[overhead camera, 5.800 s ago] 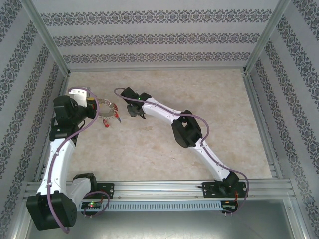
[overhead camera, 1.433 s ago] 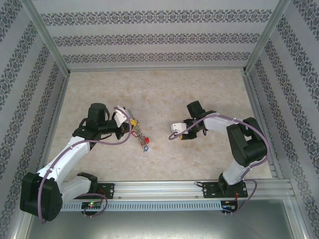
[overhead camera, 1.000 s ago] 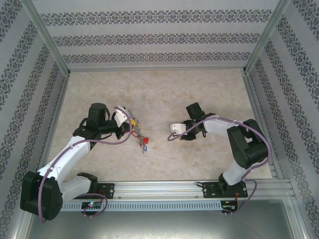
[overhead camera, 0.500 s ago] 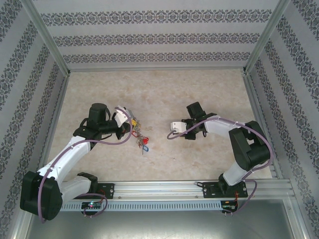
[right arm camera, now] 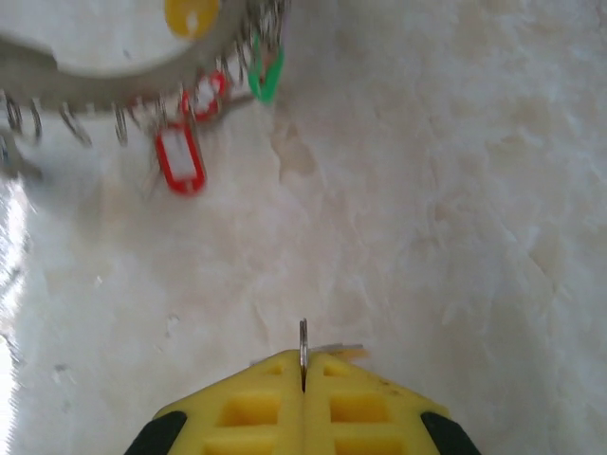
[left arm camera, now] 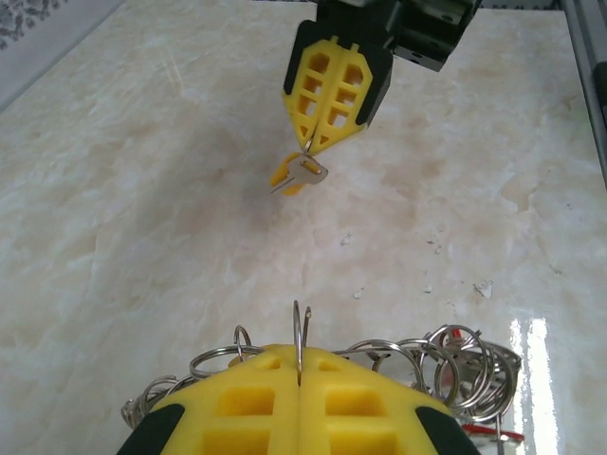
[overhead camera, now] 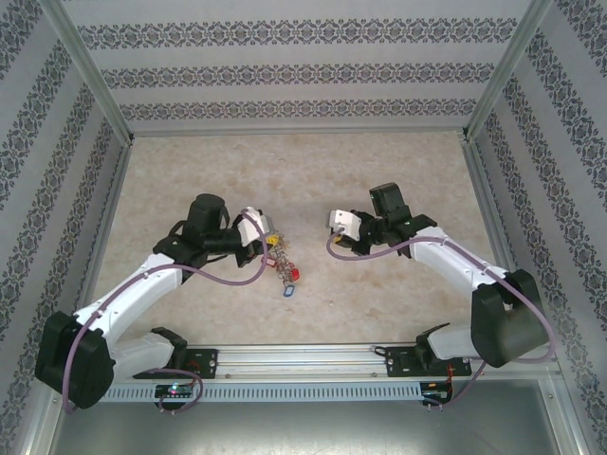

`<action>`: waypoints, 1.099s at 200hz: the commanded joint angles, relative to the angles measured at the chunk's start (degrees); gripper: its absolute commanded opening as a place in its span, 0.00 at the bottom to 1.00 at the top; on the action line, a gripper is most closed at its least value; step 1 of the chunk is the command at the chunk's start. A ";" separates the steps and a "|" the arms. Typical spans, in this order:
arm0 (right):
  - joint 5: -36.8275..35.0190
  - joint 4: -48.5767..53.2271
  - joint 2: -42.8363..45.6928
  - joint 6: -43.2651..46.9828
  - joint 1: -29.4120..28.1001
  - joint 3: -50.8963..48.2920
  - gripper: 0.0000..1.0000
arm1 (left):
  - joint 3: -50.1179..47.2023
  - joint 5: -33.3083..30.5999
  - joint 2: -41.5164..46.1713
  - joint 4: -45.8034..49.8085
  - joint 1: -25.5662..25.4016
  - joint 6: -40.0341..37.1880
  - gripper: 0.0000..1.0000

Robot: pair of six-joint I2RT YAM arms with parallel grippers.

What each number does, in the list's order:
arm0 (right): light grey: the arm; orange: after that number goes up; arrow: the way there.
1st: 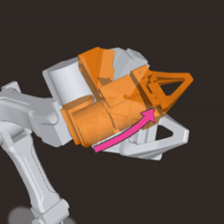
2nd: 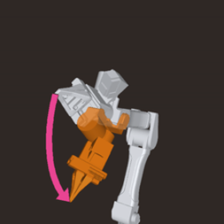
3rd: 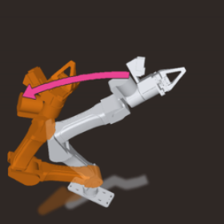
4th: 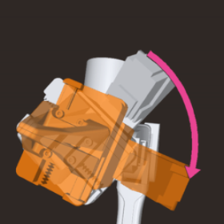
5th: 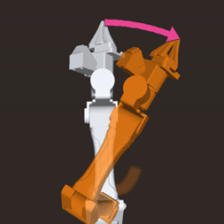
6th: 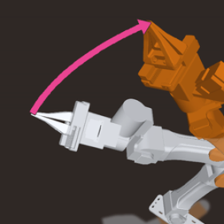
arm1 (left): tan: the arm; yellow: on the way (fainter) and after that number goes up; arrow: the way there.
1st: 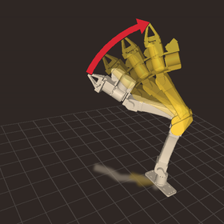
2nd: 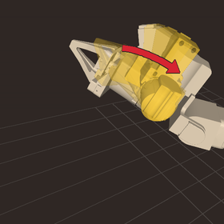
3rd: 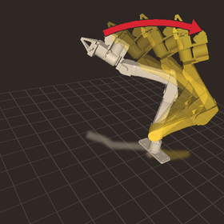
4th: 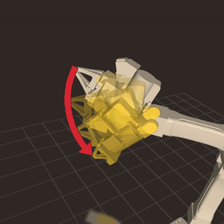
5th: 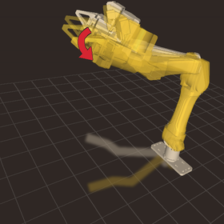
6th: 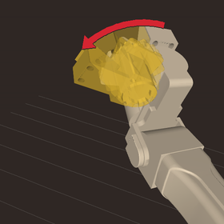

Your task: Put the keys on the keyring

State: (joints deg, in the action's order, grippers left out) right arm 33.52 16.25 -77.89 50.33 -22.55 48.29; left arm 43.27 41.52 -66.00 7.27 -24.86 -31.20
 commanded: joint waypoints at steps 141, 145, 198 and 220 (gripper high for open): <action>11.53 -0.21 2.82 -28.49 -10.85 5.49 0.00 | 6.90 -1.23 -7.30 -5.05 -6.68 -4.46 0.00; 11.53 -0.49 2.58 -29.22 -10.85 5.57 0.00 | 6.69 -1.20 -7.30 -5.28 -6.90 -4.11 0.00; 11.56 -0.72 -1.51 -36.26 -10.46 8.47 0.00 | 3.90 -2.32 -5.95 -8.90 -8.36 -0.69 0.00; 11.47 -0.95 -1.92 -37.76 -9.71 8.49 0.00 | 3.09 -2.52 -5.03 -9.32 -8.41 -0.52 0.00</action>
State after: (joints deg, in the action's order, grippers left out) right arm 43.55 16.27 -79.00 16.08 -33.10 55.02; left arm 47.07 37.08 -73.43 3.33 -32.16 -33.45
